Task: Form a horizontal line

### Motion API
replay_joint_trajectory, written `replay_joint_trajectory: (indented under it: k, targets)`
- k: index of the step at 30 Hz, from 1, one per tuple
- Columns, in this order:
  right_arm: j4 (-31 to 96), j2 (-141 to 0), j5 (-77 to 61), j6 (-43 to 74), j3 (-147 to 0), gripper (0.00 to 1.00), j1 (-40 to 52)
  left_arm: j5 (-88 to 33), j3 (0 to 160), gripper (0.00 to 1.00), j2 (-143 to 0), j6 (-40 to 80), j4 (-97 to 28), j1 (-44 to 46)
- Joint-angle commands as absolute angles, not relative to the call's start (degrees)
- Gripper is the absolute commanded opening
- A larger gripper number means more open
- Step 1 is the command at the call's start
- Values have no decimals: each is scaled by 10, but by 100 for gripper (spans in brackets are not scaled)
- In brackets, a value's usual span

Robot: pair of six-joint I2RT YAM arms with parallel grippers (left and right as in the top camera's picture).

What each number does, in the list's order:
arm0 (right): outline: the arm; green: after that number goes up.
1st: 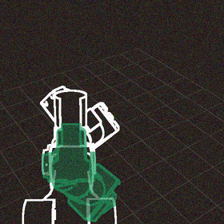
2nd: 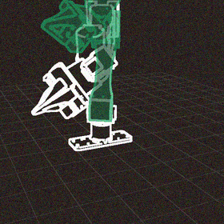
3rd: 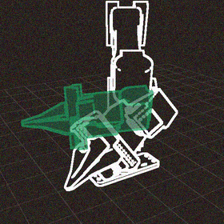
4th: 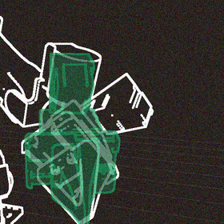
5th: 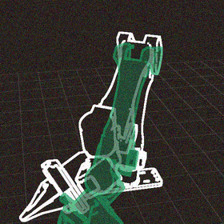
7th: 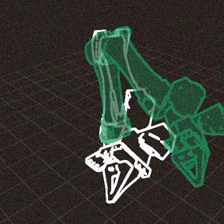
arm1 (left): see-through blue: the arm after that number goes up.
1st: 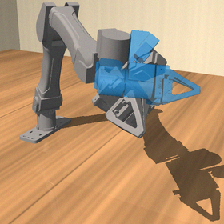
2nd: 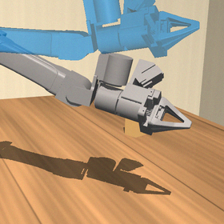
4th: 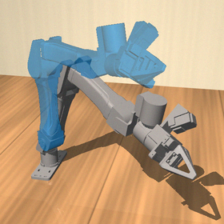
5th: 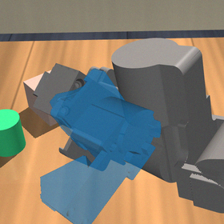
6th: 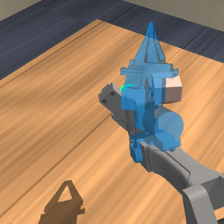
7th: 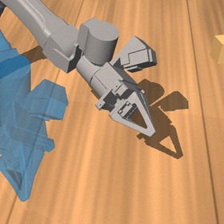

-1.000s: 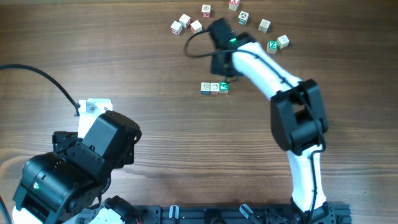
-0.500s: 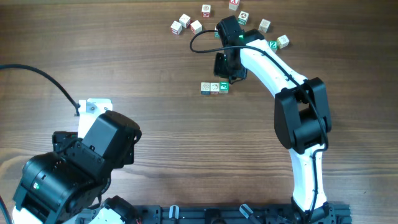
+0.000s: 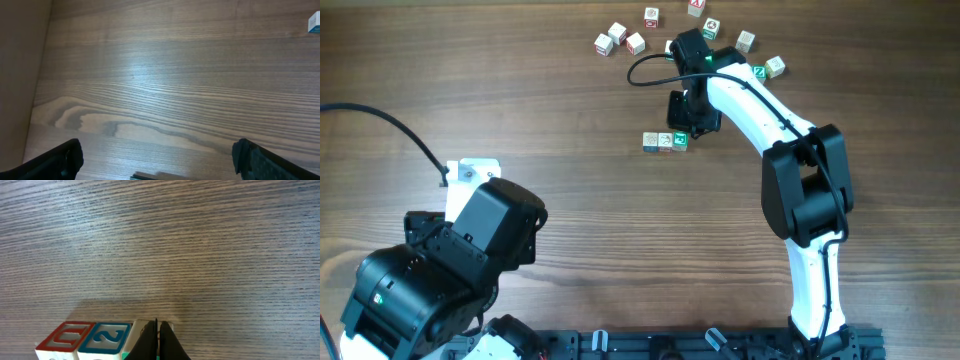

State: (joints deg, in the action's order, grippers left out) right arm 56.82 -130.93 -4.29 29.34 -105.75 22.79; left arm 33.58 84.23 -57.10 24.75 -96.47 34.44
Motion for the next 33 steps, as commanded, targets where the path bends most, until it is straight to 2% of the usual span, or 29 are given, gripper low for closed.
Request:
replay_joint_trajectory:
  k: [1,33]
  targets:
    - [570,-1318,-54,283,-1056,5,227,339,843,100,-569,260,-965,342]
    - [535,-1318,-92,214,-1056,5,226,339,843,100,-569,260,-965,342]
